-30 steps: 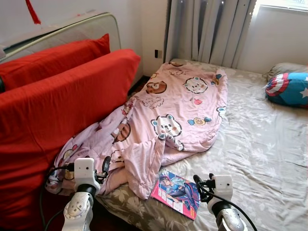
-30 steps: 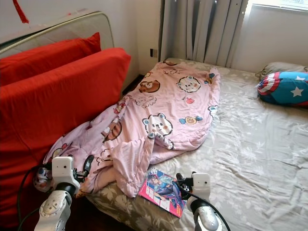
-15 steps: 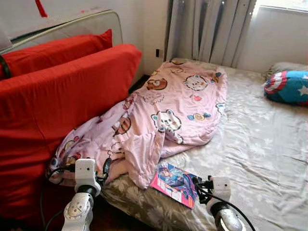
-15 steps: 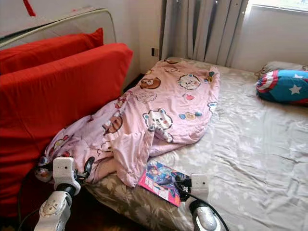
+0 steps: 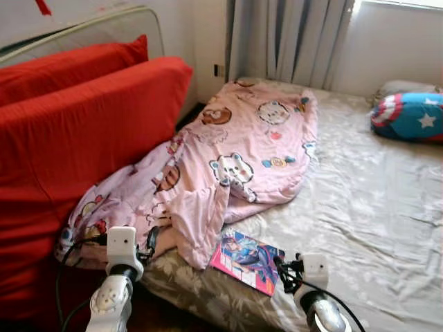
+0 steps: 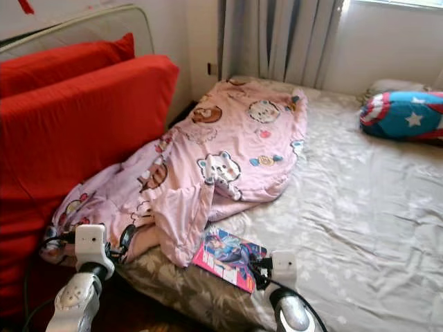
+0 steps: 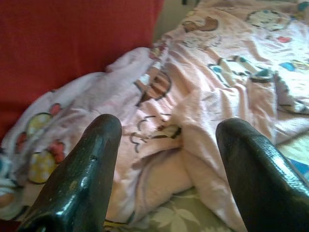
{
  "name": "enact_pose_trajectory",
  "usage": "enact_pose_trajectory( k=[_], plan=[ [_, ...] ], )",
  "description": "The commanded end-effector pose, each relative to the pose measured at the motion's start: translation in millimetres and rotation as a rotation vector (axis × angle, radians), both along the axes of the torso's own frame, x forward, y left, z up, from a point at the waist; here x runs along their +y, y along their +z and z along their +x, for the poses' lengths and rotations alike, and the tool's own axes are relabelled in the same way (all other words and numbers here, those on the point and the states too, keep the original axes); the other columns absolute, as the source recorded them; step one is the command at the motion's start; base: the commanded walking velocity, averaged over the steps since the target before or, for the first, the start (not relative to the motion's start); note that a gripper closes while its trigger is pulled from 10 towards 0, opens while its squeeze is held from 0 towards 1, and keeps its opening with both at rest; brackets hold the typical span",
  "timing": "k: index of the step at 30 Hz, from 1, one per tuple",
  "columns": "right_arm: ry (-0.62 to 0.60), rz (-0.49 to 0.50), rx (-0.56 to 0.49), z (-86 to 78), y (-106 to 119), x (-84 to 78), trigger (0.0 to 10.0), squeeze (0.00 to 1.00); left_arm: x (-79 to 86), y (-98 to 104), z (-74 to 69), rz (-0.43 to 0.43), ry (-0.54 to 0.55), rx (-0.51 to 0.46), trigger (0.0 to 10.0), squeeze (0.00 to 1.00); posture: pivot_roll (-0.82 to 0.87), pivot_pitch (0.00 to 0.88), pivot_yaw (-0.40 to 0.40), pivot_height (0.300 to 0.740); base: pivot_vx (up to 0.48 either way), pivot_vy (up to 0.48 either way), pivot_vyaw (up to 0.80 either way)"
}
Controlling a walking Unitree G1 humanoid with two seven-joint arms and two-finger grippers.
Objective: Clean up the room
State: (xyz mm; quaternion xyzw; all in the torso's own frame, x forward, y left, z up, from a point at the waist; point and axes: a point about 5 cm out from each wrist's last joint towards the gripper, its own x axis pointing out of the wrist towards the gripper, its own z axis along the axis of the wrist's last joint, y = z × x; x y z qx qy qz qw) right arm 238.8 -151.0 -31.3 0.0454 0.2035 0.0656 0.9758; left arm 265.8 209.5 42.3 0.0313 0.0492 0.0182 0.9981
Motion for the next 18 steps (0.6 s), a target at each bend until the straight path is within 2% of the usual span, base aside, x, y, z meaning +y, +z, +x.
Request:
enact_pose_trajectory(
  k=[1,18],
  plan=[
    [0.008,0.000,0.005,1.0,0.0,2.4,10.0,0.00,2.7,-3.4,-3.5,-0.002,0.003,0.023,10.0,0.00,0.04,0.000,-0.019,0.634,0.000,0.000,0.00],
    [0.007,0.011,0.010,-1.4,-1.7,0.9,10.0,0.00,1.3,-4.7,-2.6,-0.001,0.000,0.033,10.0,0.00,0.04,0.000,-0.019,0.634,0.000,0.000,0.00]
  ],
)
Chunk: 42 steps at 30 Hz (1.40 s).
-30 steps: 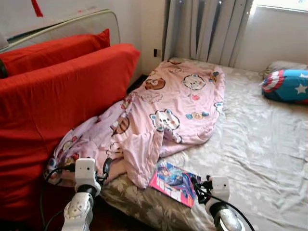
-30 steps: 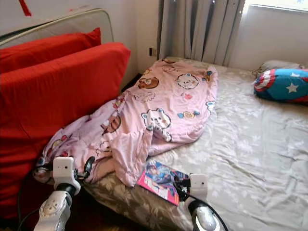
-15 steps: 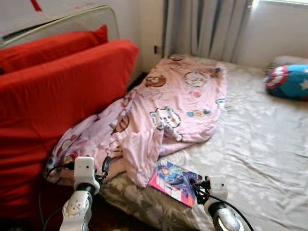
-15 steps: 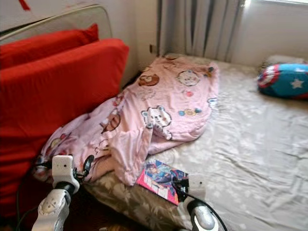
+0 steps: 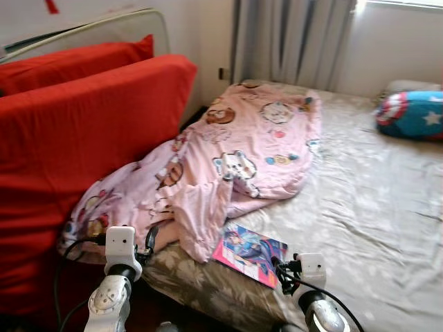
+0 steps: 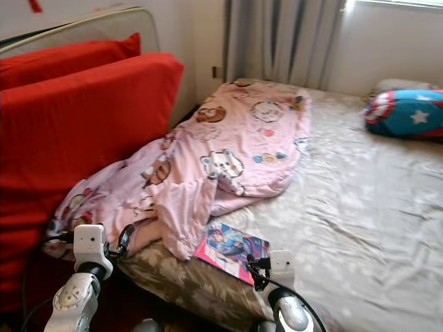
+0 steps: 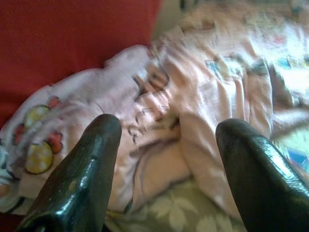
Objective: Clean up the room
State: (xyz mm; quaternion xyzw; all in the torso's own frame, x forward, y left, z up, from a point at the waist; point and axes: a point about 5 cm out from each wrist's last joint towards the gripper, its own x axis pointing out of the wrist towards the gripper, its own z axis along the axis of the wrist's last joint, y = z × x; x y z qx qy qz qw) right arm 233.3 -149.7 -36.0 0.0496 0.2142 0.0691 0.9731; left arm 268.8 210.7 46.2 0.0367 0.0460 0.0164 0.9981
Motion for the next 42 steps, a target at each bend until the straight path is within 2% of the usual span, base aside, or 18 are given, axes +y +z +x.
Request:
enact_pose_trajectory(
  k=[1,15,17,29,33,42],
  plan=[
    [0.002,0.003,-0.011,4.0,3,-0.2,10.0,0.00,0.2,-9,-5.5,-0.011,0.005,0.040,10.0,0.00,0.04,0.000,-0.019,0.634,0.000,0.000,0.00],
    [0.019,0.005,0.028,3.4,-1,6.7,10.0,0.00,1.8,-8,-6.0,-0.005,0.002,0.040,10.0,0.00,0.06,0.001,-0.022,0.634,0.000,0.000,0.00],
    [0.025,0.001,0.043,3.8,-2,8.6,10.0,0.00,2.6,-7,-5.1,-0.004,0.005,0.038,10.0,0.00,0.06,0.003,-0.024,0.619,0.000,0.000,0.00],
    [0.023,0.004,0.030,5.6,0,9.6,10.0,0.00,-1.4,-3,-3.3,-0.005,-0.011,0.025,10.0,0.00,0.07,0.025,-0.026,0.609,0.000,0.000,0.00],
    [0.027,-0.013,0.045,10.5,1,10.9,10.0,0.00,0.3,0,-1.9,0.000,-0.016,0.021,10.0,0.00,0.08,0.046,-0.024,0.609,0.000,0.000,0.00],
    [0.022,-0.006,0.011,21.6,9,10.1,10.0,0.00,-3.8,5,7.1,-0.019,-0.026,0.010,10.0,0.00,0.08,0.047,-0.030,0.609,0.000,0.000,0.00]
  ],
)
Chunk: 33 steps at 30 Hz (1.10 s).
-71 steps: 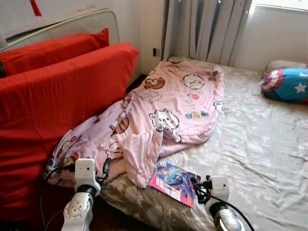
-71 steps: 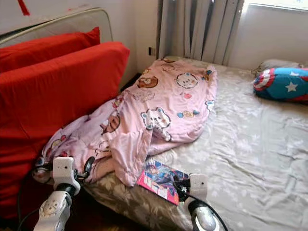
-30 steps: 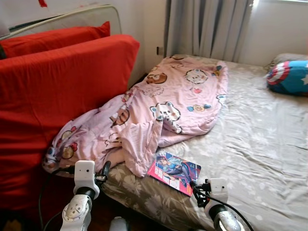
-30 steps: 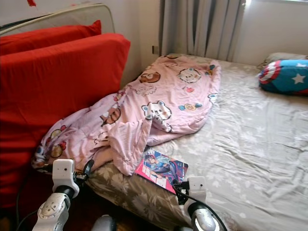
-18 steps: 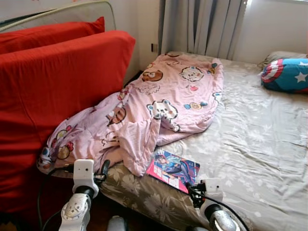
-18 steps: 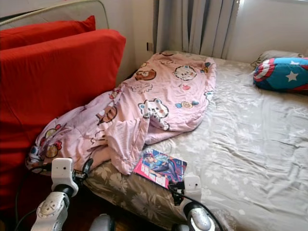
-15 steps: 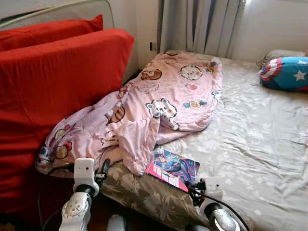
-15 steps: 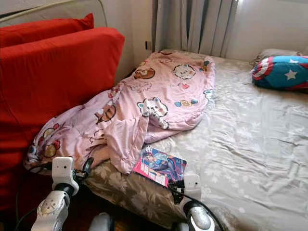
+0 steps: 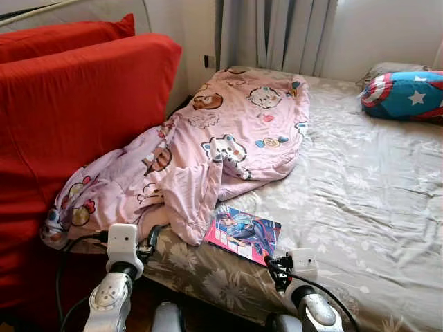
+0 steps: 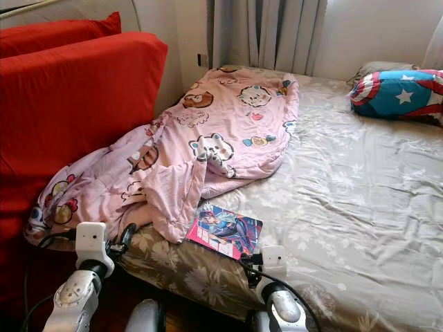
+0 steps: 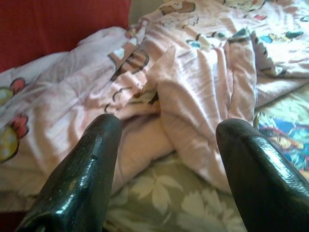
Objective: Clean up the room
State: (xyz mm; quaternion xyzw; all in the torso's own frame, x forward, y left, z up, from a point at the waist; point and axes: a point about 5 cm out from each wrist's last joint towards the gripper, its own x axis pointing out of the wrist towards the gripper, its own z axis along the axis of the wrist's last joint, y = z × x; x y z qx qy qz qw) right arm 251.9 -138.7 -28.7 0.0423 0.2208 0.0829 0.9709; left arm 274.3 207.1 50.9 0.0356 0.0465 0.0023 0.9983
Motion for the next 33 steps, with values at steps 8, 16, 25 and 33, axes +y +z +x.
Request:
enact_pose_trajectory(
  k=[8,16,25,33],
  plan=[
    [-0.001,-0.011,0.040,1.7,-2,2.5,10.0,0.00,0.6,0,-1.6,-0.017,0.010,0.010,10.0,0.00,0.09,0.044,-0.031,0.604,0.000,0.000,0.00],
    [-0.048,0.019,0.032,1.0,-2,1.7,10.0,0.00,-1.9,1,-1.8,-0.008,-0.020,0.010,10.0,0.00,0.09,0.060,-0.018,0.594,0.000,0.000,0.00],
    [-0.112,0.063,0.062,15.8,4,0.5,10.0,0.00,1.2,13,-1.0,-0.005,-0.028,-0.012,10.0,0.00,0.14,0.109,-0.011,0.594,0.000,0.000,0.00],
    [-0.113,0.069,0.009,36.0,21,0.3,10.0,0.00,3.8,16,2.8,-0.025,0.000,-0.007,10.0,0.00,0.13,0.153,-0.014,0.594,0.000,0.037,0.00]
  ],
)
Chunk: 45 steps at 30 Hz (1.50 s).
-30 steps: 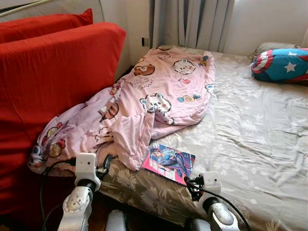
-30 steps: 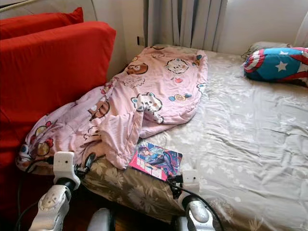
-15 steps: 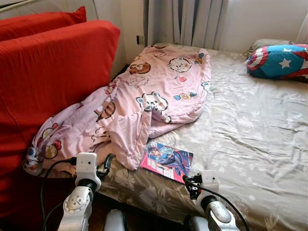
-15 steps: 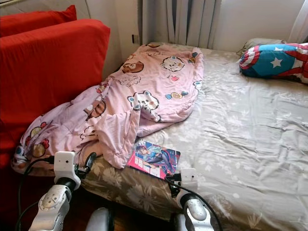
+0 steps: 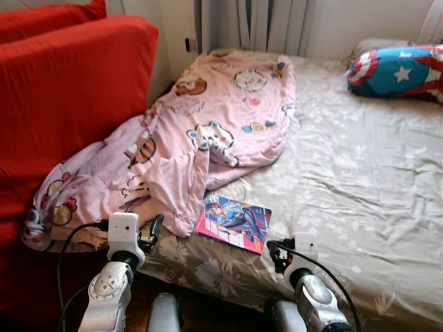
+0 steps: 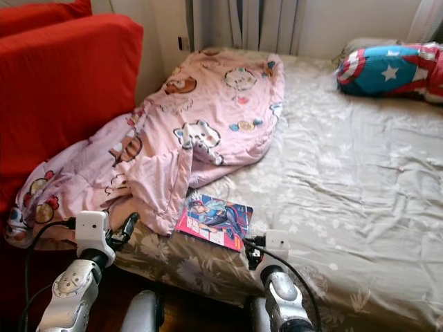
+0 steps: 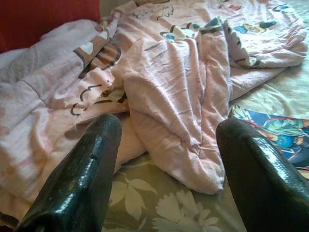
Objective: Clean up the room
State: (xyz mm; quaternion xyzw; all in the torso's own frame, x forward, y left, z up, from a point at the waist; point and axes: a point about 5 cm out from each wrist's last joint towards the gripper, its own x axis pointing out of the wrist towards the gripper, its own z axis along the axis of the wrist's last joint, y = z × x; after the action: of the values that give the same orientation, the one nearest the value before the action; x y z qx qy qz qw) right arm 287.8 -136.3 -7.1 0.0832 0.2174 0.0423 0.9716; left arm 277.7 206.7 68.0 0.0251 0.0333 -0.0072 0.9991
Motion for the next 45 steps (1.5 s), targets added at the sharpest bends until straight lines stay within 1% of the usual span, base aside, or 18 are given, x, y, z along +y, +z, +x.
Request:
enact_pose_trajectory(
  k=[1,6,8,14,17,20,24,26,37,45],
  plan=[
    [-0.019,0.009,-0.001,0.9,1,-3.1,10.0,0.00,3.4,-2,-0.6,-0.005,0.019,0.023,10.0,0.00,0.13,0.153,-0.014,0.594,0.000,0.296,0.00],
    [-0.035,0.006,0.003,-5.0,-4,-10.8,10.0,0.00,-0.2,-4,-0.5,-0.013,0.022,0.035,10.0,0.00,0.12,0.154,-0.021,0.594,0.000,0.467,0.00],
    [-0.040,0.001,0.040,-18.5,-15,-12.9,10.0,0.00,0.2,-5,-2.1,-0.018,0.029,0.036,10.0,0.00,0.12,0.146,-0.023,0.594,0.000,0.480,0.00],
    [-0.055,0.018,0.058,-24.8,-20,-11.4,10.0,0.00,1.6,-6,-3.5,-0.018,0.038,0.035,10.0,0.00,0.11,0.131,-0.025,0.594,0.000,0.400,0.00],
    [-0.049,0.024,0.072,-23.9,-20,-8.5,10.0,0.00,2.2,-6,-5.0,-0.014,0.040,0.029,10.0,0.00,0.11,0.124,-0.025,0.594,0.000,0.000,-0.17],
    [-0.052,0.030,0.056,-21.4,-18,-7.9,10.0,0.00,2.4,-5,-5.6,-0.013,0.041,0.025,10.0,0.00,0.11,0.124,-0.025,0.594,0.000,0.000,-0.52],
    [-0.063,0.033,0.028,-13.9,-11,-10.3,10.0,0.00,2.4,-4,-5.6,-0.014,0.040,0.017,10.0,0.00,0.12,0.119,-0.023,0.594,0.000,0.000,0.00],
    [-0.063,0.033,0.024,-12.7,-10,-10.8,10.0,0.00,2.9,-4,-5.7,-0.014,0.040,0.020,10.0,0.00,0.12,0.118,-0.024,0.594,0.000,0.000,0.00],
    [-0.062,0.036,0.015,-14.6,-11,-13.5,10.0,0.00,4.2,-3,-4.9,-0.013,0.033,0.021,10.0,0.00,0.12,0.125,-0.016,0.594,0.000,0.000,0.00],
    [-0.048,0.038,0.009,-15.4,-11,-11.5,10.0,0.00,3.4,-3,-3.3,-0.009,0.021,0.023,10.0,0.00,0.12,0.121,-0.010,0.594,0.283,0.000,0.00]
  ],
)
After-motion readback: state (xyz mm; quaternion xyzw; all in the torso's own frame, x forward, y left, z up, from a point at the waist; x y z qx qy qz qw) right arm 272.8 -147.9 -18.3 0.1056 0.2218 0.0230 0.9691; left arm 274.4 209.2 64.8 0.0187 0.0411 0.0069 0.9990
